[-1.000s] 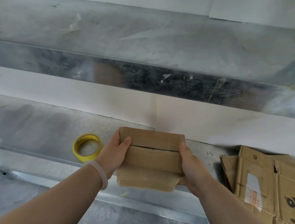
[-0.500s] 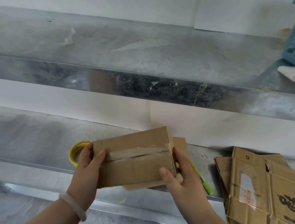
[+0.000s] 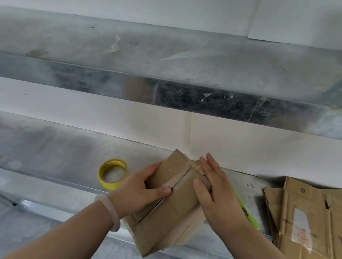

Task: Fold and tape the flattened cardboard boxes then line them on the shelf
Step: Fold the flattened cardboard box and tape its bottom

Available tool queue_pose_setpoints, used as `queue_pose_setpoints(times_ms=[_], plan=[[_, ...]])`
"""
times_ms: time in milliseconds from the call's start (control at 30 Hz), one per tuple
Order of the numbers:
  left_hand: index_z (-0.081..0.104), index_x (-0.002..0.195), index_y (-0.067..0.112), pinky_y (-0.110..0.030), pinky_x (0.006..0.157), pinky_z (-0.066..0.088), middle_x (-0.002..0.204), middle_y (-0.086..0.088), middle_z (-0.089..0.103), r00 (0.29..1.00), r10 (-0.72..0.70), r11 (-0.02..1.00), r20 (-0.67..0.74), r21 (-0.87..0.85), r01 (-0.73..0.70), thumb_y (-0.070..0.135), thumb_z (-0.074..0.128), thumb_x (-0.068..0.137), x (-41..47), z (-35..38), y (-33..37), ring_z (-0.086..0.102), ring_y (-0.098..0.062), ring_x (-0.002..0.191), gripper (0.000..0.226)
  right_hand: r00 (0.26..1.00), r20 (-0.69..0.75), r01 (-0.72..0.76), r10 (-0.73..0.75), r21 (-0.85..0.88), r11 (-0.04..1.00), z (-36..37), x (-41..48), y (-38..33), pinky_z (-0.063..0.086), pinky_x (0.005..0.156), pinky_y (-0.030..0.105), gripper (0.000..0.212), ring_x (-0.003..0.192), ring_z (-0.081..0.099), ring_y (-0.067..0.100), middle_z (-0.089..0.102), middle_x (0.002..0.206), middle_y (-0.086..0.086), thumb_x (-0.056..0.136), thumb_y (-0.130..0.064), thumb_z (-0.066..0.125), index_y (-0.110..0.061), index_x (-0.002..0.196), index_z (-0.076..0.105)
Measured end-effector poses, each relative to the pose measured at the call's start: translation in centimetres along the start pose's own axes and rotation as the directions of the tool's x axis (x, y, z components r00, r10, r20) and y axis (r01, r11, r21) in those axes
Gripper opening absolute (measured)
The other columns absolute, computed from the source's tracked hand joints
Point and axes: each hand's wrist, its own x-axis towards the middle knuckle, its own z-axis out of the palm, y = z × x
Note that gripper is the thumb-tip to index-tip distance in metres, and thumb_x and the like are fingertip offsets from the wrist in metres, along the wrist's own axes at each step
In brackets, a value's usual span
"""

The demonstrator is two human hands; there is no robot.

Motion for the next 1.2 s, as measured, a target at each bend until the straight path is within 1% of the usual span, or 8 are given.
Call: queue_pose_setpoints(times_ms=[100, 200, 367, 500, 733, 967, 1067, 1200], plan=[[0.051, 0.123, 0.048, -0.016, 0.09, 0.047, 0.11, 0.032, 0.063, 0.996, 0.017, 0.998, -0.084, -0.062, -0.023, 0.053, 0.076, 0.063, -0.8, 0.6, -0.3, 0.058, 0.009, 0.104, 0.065, 0.992, -0.064, -0.115, 0.111, -0.054, 0.992, 0.0, -0.7, -0.3, 0.026, 0.117, 0.037, 0.074, 0.147, 0.01, 0.008, 0.001, 0.159, -0.023, 0.085, -0.072, 0.034, -0.047, 0.15, 0.008], [0.055, 0.128, 0.039, -0.021, 0.092, 0.048, 0.112, 0.021, 0.067, 0.972, 0.083, 0.992, -0.221, -0.072, -0.102, 0.052, 0.073, 0.062, -2.3, 0.6, 0.4, 0.06, 0.002, 0.107, 0.07, 0.981, -0.165, -0.104, 0.106, 0.021, 0.994, -0.2, -2.1, -1.3, 0.037, 0.11, 0.04, 0.09, 0.138, 0.03, 0.014, 0.025, 0.146, -0.018, 0.068, -0.091, 0.03, -0.044, 0.144, 0.024], [0.051, 0.122, 0.049, -0.011, 0.085, 0.045, 0.117, 0.024, 0.059, 0.866, 0.311, 0.946, -0.392, 0.042, -0.321, 0.044, 0.068, 0.069, -4.4, 0.4, 2.4, 0.056, -0.003, 0.111, 0.055, 0.936, -0.304, 0.201, -0.181, 0.038, 0.979, -1.2, -2.7, -2.5, 0.025, 0.108, 0.008, 0.063, 0.135, 0.032, -0.003, 0.038, 0.141, -0.022, 0.079, -0.066, 0.051, -0.034, 0.133, 0.048], [0.032, 0.134, 0.057, -0.021, 0.093, 0.048, 0.131, 0.02, 0.047, 0.884, 0.343, 0.931, -0.319, -0.008, -0.364, 0.038, 0.072, 0.072, -4.1, 0.3, 1.3, 0.049, -0.012, 0.125, 0.077, 0.892, -0.233, 0.373, -0.387, -0.103, 0.922, -1.4, -1.7, -1.8, 0.022, 0.118, 0.024, 0.071, 0.146, 0.024, 0.012, 0.038, 0.15, -0.005, 0.086, -0.062, 0.054, -0.016, 0.14, 0.049], [0.03, 0.141, 0.041, -0.041, 0.093, 0.052, 0.136, 0.007, 0.046, 0.94, 0.261, 0.964, -0.221, 0.01, -0.266, 0.032, 0.069, 0.081, -1.9, 1.2, -2.9, 0.049, -0.02, 0.125, 0.072, 0.934, 0.031, 0.35, -0.355, -0.263, 0.899, 0.2, 0.5, 2.1, 0.033, 0.116, 0.04, 0.073, 0.147, 0.015, 0.0, 0.026, 0.156, -0.015, 0.087, -0.067, 0.046, -0.025, 0.147, 0.039], [0.034, 0.138, 0.038, -0.036, 0.092, 0.053, 0.14, 0.012, 0.043, 0.908, 0.353, 0.93, -0.227, 0.191, -0.314, 0.04, 0.071, 0.078, -1.3, -0.2, -3.6, 0.048, -0.013, 0.125, 0.071, 0.9, -0.126, 0.357, -0.417, -0.335, 0.872, 1.0, -0.4, 0.2, 0.037, 0.111, 0.034, 0.064, 0.137, 0.038, 0.01, 0.041, 0.147, -0.007, 0.08, -0.048, 0.067, -0.021, 0.135, 0.049], [0.034, 0.139, 0.031, -0.034, 0.093, 0.052, 0.144, 0.011, 0.041, 0.869, 0.448, 0.875, -0.21, 0.305, -0.377, 0.039, 0.071, 0.079, -1.0, -0.4, -3.5, 0.046, -0.008, 0.127, 0.071, 0.912, 0.069, 0.382, -0.404, -0.502, 0.776, 0.9, 0.0, -1.1, 0.031, 0.116, 0.043, 0.069, 0.147, 0.021, 0.012, 0.028, 0.158, -0.007, 0.088, -0.055, 0.05, -0.024, 0.148, 0.037], [0.03, 0.141, 0.034, -0.028, 0.095, 0.05, 0.143, 0.012, 0.045, 0.858, 0.48, 0.821, -0.183, 0.437, -0.366, 0.051, 0.062, 0.081, -0.7, -1.3, -4.0, 0.05, -0.003, 0.121, 0.069, 0.967, 0.184, 0.252, -0.178, -0.554, 0.794, 0.7, 1.2, -3.0, -0.004, 0.123, 0.038, 0.077, 0.147, -0.012, 0.002, 0.007, 0.161, -0.018, 0.086, -0.071, 0.011, -0.036, 0.154, 0.007]])
